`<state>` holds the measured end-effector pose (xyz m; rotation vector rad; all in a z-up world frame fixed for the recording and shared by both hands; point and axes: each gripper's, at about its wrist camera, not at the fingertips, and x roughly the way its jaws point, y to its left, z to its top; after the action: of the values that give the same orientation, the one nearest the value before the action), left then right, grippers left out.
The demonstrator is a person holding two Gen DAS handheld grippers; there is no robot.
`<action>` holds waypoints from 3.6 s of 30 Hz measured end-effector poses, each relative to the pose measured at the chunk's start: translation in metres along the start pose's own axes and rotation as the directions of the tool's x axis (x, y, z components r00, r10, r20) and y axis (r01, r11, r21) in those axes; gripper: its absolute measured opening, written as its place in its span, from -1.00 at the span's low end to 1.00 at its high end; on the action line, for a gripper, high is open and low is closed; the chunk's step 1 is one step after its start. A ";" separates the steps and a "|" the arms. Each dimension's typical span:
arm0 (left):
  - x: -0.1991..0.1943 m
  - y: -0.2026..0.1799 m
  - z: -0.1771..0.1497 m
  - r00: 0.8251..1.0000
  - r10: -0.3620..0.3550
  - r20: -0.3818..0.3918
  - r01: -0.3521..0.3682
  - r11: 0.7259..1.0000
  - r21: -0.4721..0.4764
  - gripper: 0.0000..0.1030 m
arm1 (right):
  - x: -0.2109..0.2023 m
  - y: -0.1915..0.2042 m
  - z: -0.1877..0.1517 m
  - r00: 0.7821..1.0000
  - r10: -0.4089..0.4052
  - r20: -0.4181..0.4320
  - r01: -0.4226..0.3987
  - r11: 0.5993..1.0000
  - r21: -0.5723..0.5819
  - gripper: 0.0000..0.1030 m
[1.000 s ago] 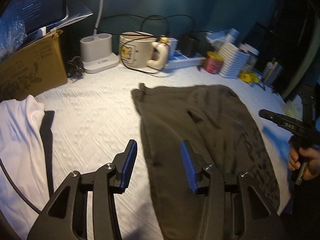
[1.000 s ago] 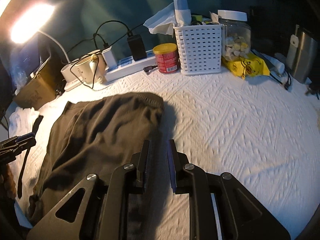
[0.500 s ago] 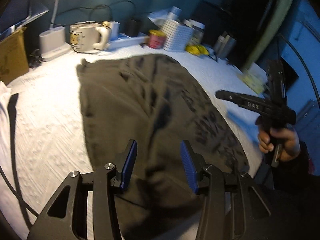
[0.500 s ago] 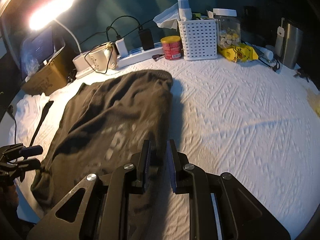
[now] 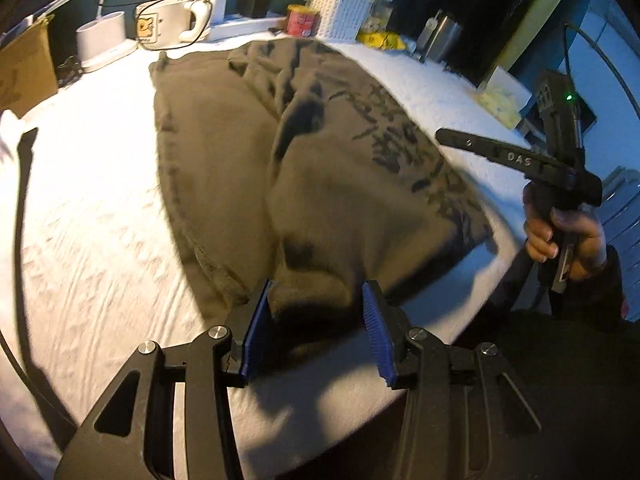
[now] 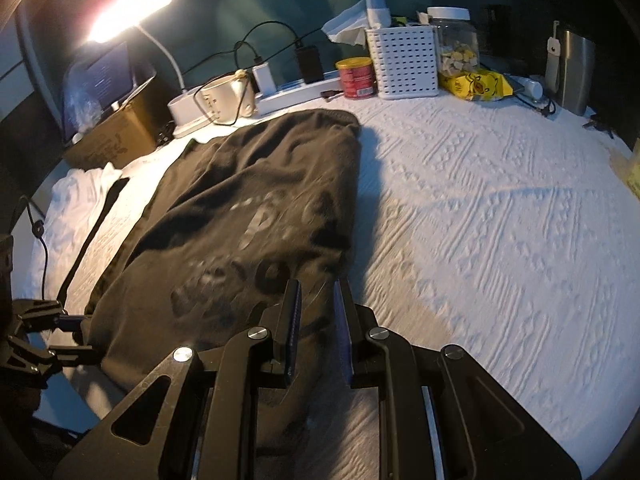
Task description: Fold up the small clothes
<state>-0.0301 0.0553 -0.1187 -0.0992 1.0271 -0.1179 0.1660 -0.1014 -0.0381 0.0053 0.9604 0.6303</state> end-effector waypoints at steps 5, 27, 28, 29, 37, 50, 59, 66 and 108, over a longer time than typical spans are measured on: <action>-0.015 0.003 0.000 0.999 0.046 0.020 -0.046 0.999 -0.007 -0.12 | 0.001 0.004 -0.012 1.000 0.011 -0.012 -0.011 1.000 -0.008 -0.64; -0.010 0.009 -0.005 0.998 0.049 0.048 -0.046 0.997 -0.068 -0.91 | 0.008 0.007 -0.017 0.999 0.001 -0.037 -0.002 1.000 -0.022 -0.64; -0.009 0.011 -0.006 0.998 0.049 0.039 -0.046 0.996 -0.074 -0.91 | 0.008 0.007 -0.017 0.999 0.002 -0.039 -0.003 1.000 -0.024 -0.64; -0.010 0.010 -0.006 0.998 0.048 0.041 -0.044 0.996 -0.076 -0.91 | 0.008 0.007 -0.017 0.999 0.002 -0.042 -0.003 1.000 -0.026 -0.64; -0.015 0.011 0.001 1.000 0.013 0.020 -0.012 0.997 -0.071 -0.87 | 0.011 0.008 -0.014 0.998 -0.010 -0.060 0.008 0.999 -0.034 -0.64; -0.024 0.035 0.041 0.987 0.125 0.103 -0.106 0.979 -0.172 -0.79 | 0.018 0.010 0.000 0.997 -0.009 -0.072 0.005 0.999 -0.052 -0.16; -0.006 0.035 0.076 0.987 0.126 0.100 -0.107 0.978 -0.177 -0.79 | 0.027 -0.003 0.021 0.998 0.002 -0.068 -0.004 0.999 -0.036 -0.04; 0.011 0.038 0.107 0.987 0.121 0.107 -0.102 0.980 -0.169 -0.78 | 0.038 -0.013 0.042 0.998 0.009 -0.067 -0.011 0.999 -0.031 -0.04; 0.031 0.097 0.176 0.974 0.089 0.207 -0.064 0.990 -0.127 -0.89 | 0.134 -0.052 0.156 0.993 0.091 -0.075 -0.082 0.990 0.113 -0.04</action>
<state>0.1414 0.1518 -0.0678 -0.1770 0.8226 0.0246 0.3659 -0.0348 -0.0627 0.1210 1.0760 0.6605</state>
